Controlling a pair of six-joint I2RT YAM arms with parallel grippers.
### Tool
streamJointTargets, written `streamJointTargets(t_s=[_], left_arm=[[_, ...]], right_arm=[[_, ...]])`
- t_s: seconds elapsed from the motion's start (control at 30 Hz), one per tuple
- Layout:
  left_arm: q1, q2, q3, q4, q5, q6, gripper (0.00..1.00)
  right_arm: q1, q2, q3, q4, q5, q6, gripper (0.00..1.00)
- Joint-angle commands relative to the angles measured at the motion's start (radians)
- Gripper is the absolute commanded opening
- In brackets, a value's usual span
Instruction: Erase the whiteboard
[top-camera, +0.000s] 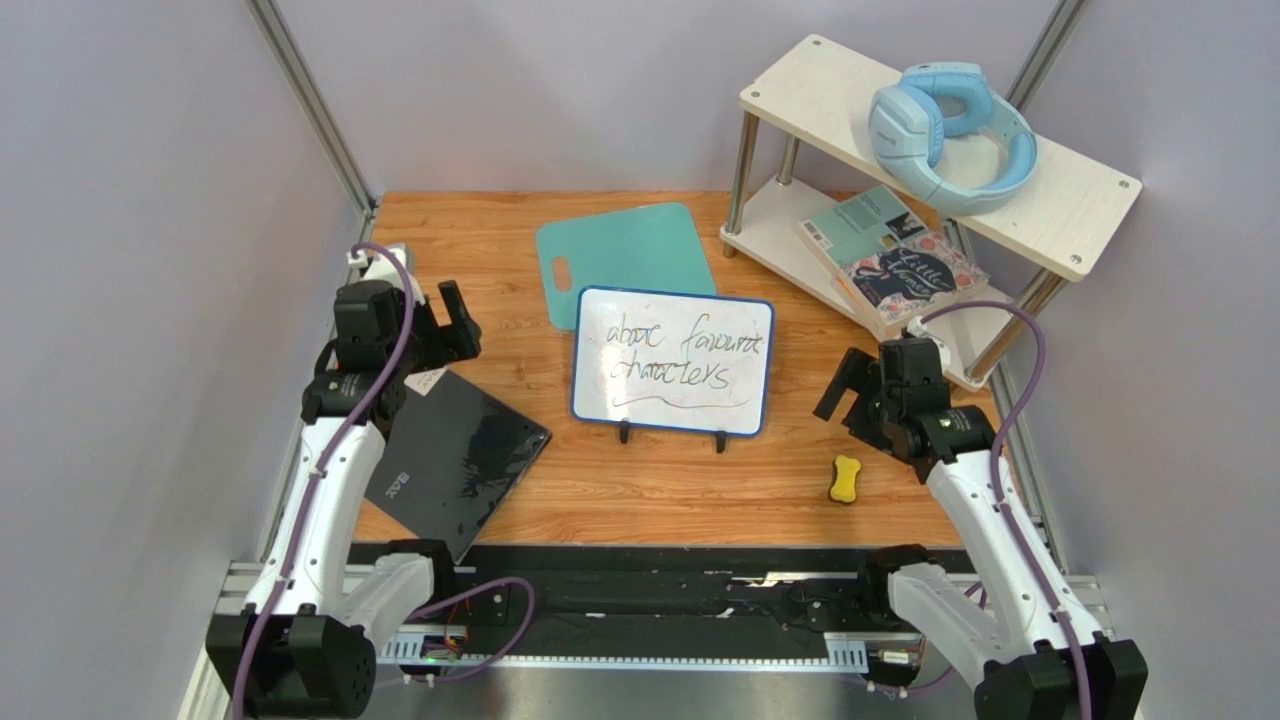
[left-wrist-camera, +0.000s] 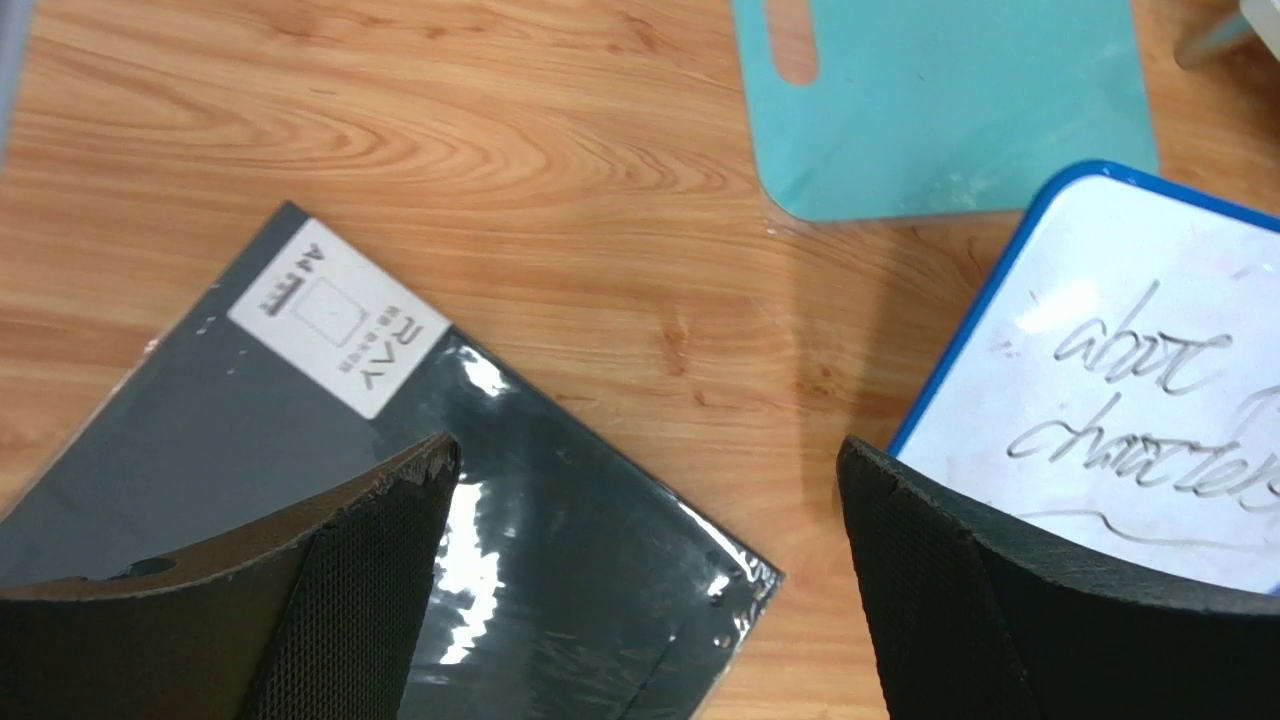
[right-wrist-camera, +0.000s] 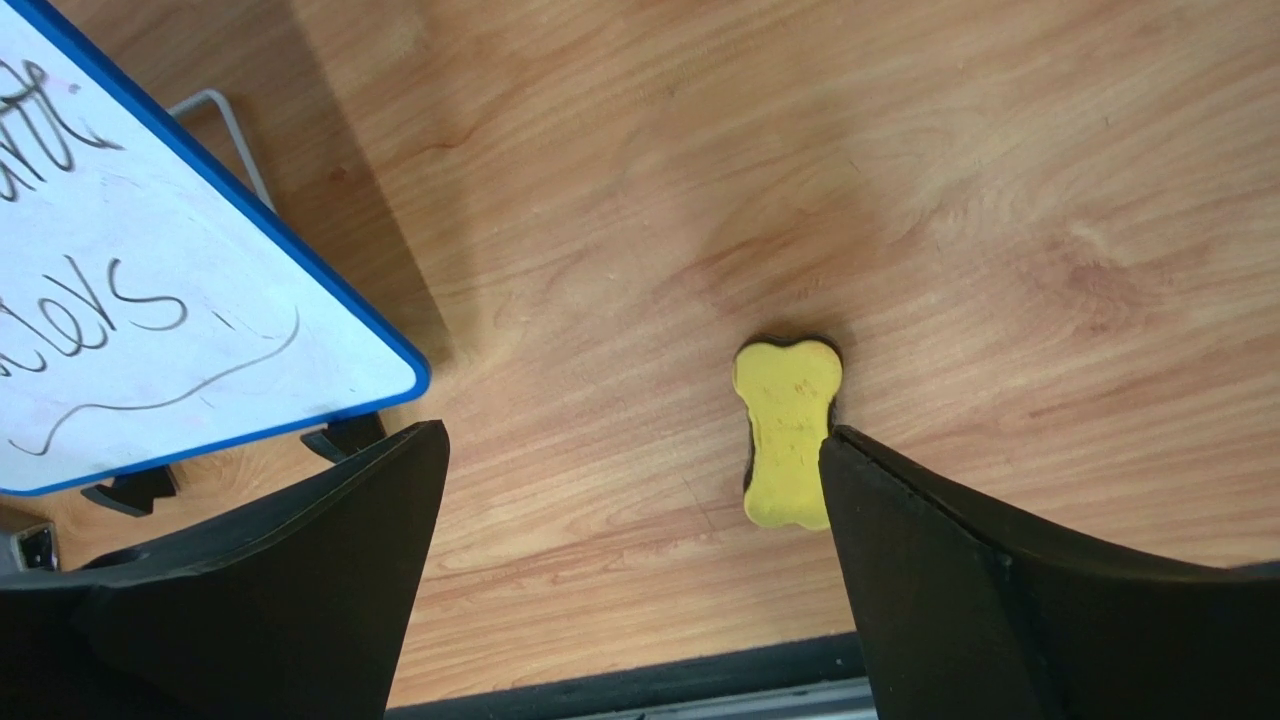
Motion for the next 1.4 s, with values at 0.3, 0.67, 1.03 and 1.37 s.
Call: streamJointTargets(t_s=[0.3,0.67,1.03,1.37], left_arm=[[0.0,0.158,0.064,-0.026,0.225,0.028,0.99],[0.0,0.161,0.061,-0.019,0.26,0.025,0.99],[-0.001,0.18,0.068,-0.02,0.291,0.022,0.99],[0.0,0.172,0.065,-0.023,0.291,0.023,0.99]], right_arm=[[0.004,0.199,0.036,-0.221,-0.045,0.065,1.0],[-0.007,0.32,0.031,-0.241,-0.005,0.077,0.95],[-0.009,0.409,0.029,-0.193,-0.029,0.065,0.9],[-0.019,0.488,-0.003,-0.132,-0.026,0.063,0.73]])
